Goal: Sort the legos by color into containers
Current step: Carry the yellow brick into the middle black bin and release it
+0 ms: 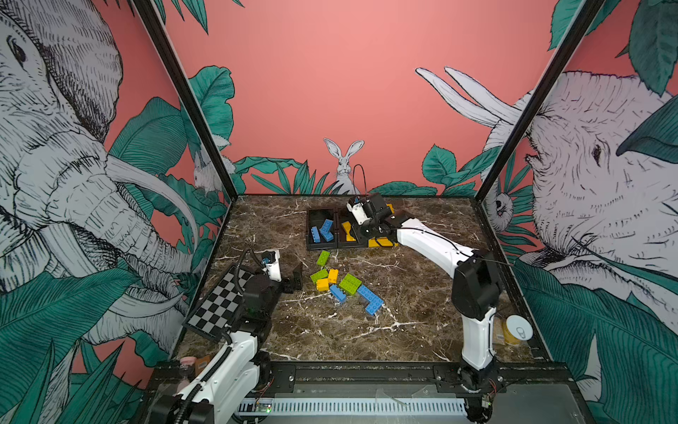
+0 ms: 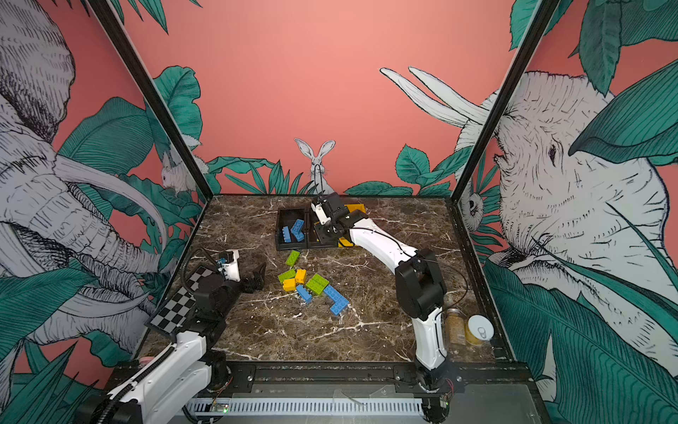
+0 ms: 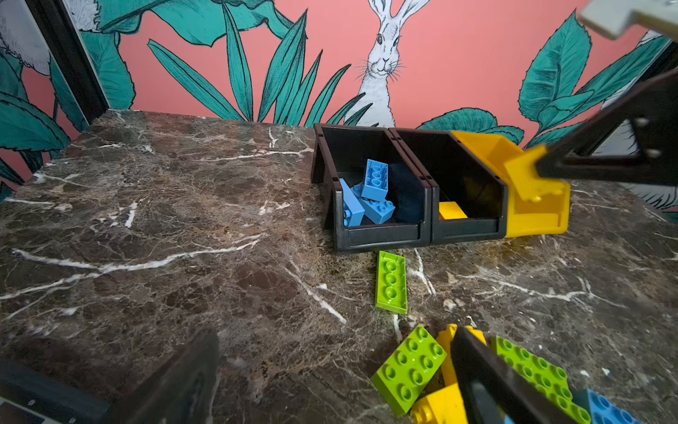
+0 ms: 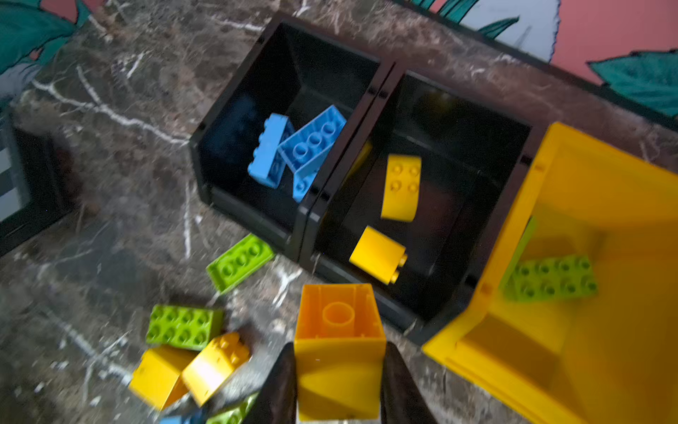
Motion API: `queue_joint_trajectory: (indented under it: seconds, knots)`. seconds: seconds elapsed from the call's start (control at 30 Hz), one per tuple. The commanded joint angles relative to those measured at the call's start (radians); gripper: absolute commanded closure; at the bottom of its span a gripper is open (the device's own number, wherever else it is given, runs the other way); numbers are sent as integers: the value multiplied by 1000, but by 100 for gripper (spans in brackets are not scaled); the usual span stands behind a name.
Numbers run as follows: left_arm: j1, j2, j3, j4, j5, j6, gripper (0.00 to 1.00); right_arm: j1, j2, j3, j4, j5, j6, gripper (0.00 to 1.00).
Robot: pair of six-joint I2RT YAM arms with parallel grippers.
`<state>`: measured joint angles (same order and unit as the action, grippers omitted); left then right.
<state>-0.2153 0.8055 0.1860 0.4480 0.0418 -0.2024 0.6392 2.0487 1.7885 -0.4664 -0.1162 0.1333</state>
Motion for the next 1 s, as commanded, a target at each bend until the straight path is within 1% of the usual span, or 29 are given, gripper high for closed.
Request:
queue_joint_trajectory:
  seconds: [0.0, 0.1, 0.27, 0.37, 0.43, 0.57, 0.63, 0.7, 0.77, 0.83, 0.9, 0.97]
  knots:
    - [-3, -7, -5, 29, 9, -8, 1, -30, 108, 97, 64, 12, 1, 72]
    - [-3, -8, -6, 30, 9, -6, 1, -61, 188, 158, 136, -34, 28, 72]
    - [-2, -6, -2, 28, 10, -6, 1, -87, 303, 286, 109, 4, 35, 72]
    - [-1, -9, -6, 29, 6, -6, 1, -88, 331, 315, 107, 22, 30, 70]
    - [-1, -8, -5, 29, 4, -7, 1, -88, 347, 339, 96, 21, 31, 64]
    - [-1, -5, -5, 32, 8, -9, 1, -88, 363, 391, 49, 27, 31, 43]
    - [0, -5, -5, 31, 6, -8, 1, -88, 343, 392, 44, 14, 31, 39]
    - [-2, -6, -5, 31, 8, -7, 1, -88, 303, 386, 34, -6, 34, 38]
    - [-1, -8, -5, 29, 9, -8, 1, -85, 238, 347, 29, -31, 35, 38]
    - [-2, -15, 0, 19, 12, -6, 1, -79, 143, 248, 64, -47, 42, 37]
    - [-1, -22, -1, 16, 12, -4, 1, -70, 32, 106, 113, -56, 48, 37]
    - [-1, -22, -3, 22, 14, -3, 1, -54, -120, -96, 179, -60, 50, 37]
